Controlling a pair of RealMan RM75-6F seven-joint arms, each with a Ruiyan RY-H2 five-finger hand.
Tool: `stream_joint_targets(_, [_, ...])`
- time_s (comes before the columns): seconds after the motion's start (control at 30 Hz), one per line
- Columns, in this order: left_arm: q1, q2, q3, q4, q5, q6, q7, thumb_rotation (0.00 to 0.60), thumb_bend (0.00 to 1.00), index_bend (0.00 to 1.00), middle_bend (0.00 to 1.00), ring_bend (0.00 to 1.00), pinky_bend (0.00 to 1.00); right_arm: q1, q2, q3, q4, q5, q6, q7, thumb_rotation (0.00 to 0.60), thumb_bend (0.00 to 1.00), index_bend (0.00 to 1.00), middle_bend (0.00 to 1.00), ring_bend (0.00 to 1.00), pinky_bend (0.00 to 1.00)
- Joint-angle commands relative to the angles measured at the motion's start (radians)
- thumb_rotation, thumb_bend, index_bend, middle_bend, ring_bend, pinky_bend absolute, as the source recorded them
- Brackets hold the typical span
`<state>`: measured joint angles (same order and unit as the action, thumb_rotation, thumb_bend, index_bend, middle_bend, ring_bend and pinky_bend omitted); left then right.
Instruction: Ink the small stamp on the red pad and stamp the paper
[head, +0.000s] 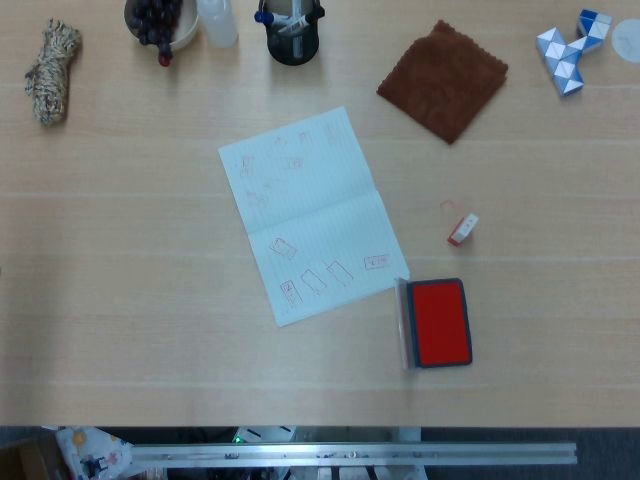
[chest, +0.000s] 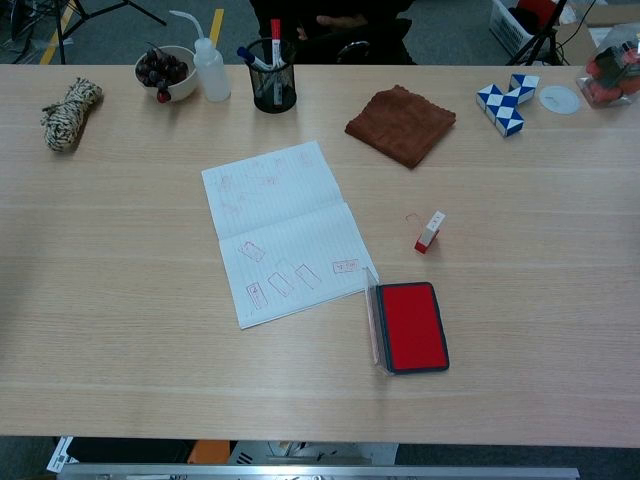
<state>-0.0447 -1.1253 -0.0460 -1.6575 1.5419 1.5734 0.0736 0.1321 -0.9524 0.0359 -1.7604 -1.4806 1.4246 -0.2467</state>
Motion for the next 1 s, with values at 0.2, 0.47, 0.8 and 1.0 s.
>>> stream_joint_targets(0.2, [0.001, 0.002, 0.004, -0.001, 0.005, 0.001, 0.001, 0.6, 0.2, 0.17, 0.12, 0.15, 0.16, 0.002, 0.003, 0.0, -0.009, -0.026, 0.002, 0.017, 0.6, 0.25, 0.34, 0.26, 0.14, 0.21])
stream_joint_targets(0.47, [0.003, 0.007, 0.005, -0.008, 0.016, 0.011, -0.004, 0.6, 0.2, 0.17, 0.12, 0.15, 0.16, 0.06, 0.001, 0.0, 0.0, -0.118, -0.051, 0.04, 0.6, 0.25, 0.34, 0.26, 0.14, 0.22])
stream_joint_targets(0.8, [0.017, 0.02, 0.011, -0.013, 0.021, 0.028, -0.023, 0.6, 0.2, 0.17, 0.12, 0.15, 0.16, 0.222, -0.115, 0.021, 0.052, -0.164, -0.259, -0.092, 0.6, 0.25, 0.39, 0.26, 0.14, 0.21])
stream_joint_targets(1.0, [0.026, 0.024, 0.011, -0.007, 0.001, 0.026, -0.035, 0.6, 0.2, 0.17, 0.12, 0.15, 0.16, 0.298, -0.219, 0.026, 0.11, -0.133, -0.375, -0.15, 0.6, 0.25, 0.39, 0.26, 0.14, 0.22])
